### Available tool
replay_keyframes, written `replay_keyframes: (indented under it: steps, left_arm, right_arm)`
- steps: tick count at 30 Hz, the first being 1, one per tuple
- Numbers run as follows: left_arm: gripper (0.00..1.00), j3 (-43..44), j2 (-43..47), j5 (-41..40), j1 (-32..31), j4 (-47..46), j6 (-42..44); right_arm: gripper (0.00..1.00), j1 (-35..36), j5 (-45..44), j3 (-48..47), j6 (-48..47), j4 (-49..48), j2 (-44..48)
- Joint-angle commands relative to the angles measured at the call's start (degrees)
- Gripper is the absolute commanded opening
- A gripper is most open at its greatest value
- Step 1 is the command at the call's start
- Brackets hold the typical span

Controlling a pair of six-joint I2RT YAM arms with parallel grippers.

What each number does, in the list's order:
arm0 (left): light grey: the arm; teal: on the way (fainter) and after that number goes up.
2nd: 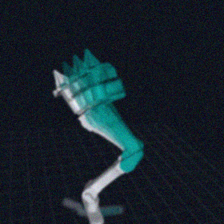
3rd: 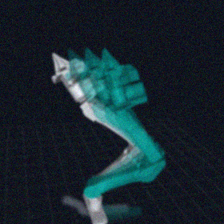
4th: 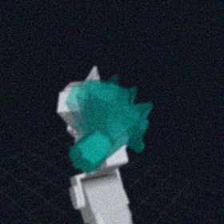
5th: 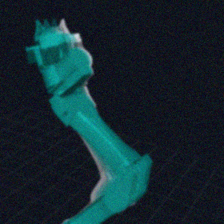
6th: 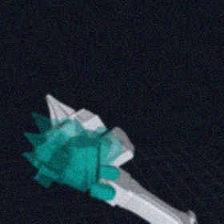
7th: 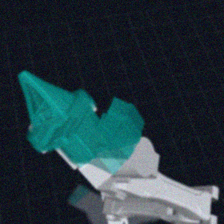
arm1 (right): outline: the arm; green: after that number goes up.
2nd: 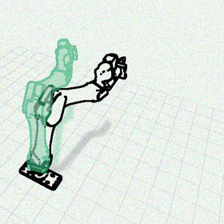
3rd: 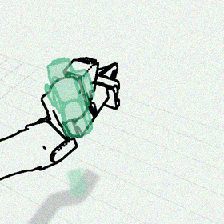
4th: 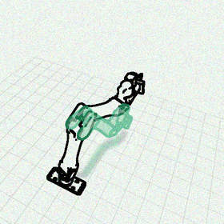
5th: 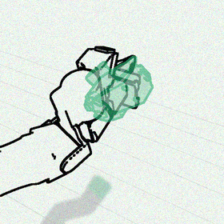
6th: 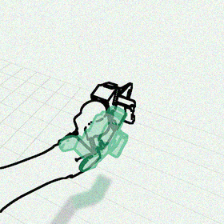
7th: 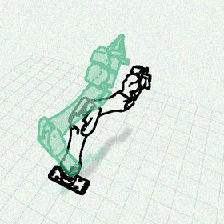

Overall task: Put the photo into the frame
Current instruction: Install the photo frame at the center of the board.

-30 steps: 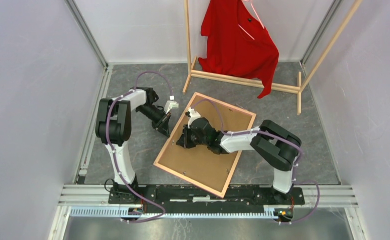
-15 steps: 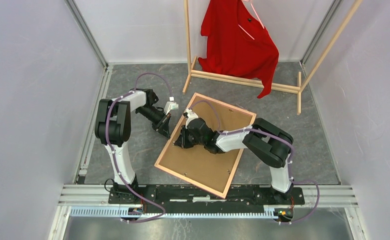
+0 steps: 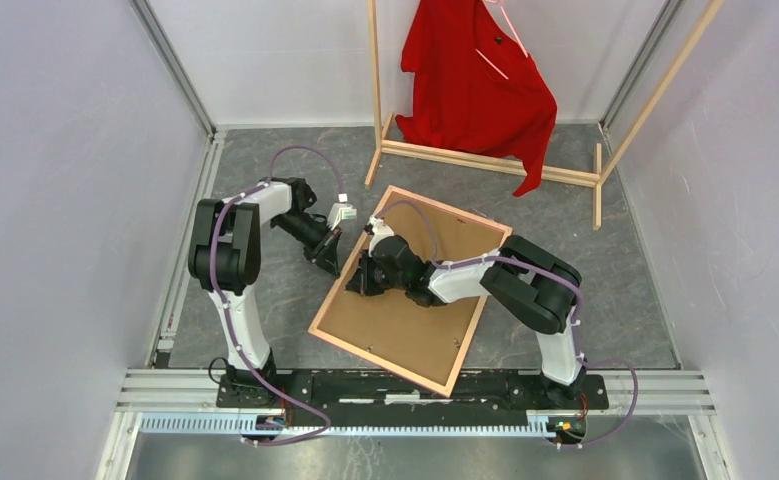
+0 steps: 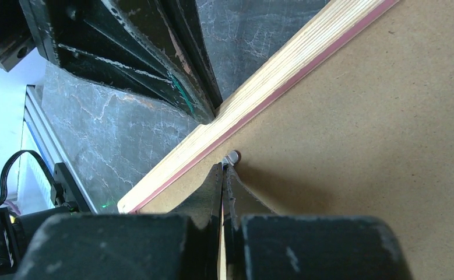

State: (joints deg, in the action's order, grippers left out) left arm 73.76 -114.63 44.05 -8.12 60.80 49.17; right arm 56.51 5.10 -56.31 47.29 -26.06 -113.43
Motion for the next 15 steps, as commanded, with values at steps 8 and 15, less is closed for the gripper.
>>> replay_keyframes:
  steps: [8,15]
  left_arm:
    - [0.13,-1.5,0.6,-4.6,-0.7,-2.4,-0.6]
    - [0.13,-1.5,0.6,-4.8,-0.7,-2.3,-0.5]
  right_arm:
    - [0.0,0.3,0.3,-3.4,-0.2,-0.1,-2.9]
    - [0.0,0.2,1.0,-4.1,-0.1,0.0,-3.6]
